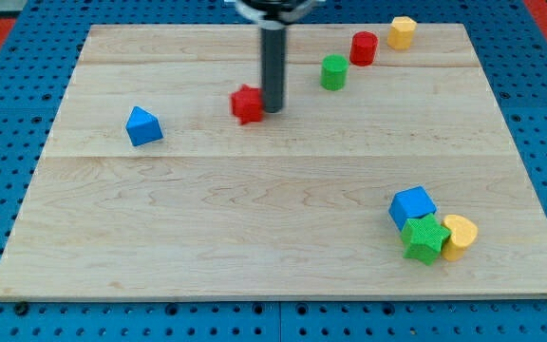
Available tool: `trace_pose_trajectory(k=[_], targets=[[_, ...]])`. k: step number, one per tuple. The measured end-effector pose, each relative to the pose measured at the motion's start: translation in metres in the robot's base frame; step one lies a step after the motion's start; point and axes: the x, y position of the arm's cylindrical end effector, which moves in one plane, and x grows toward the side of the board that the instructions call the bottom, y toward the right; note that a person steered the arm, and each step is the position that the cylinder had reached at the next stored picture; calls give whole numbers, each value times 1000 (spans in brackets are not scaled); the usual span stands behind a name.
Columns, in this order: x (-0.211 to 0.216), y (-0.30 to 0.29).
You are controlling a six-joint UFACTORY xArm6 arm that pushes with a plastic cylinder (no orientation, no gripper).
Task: Move red star above red circle
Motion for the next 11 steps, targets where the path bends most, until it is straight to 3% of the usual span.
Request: trace_pose_trajectory(k=[2,5,7,9,10,11], targets=[[7,-91],[-36,116],[-70,128],[-84,214],[-113,186],[-126,122]])
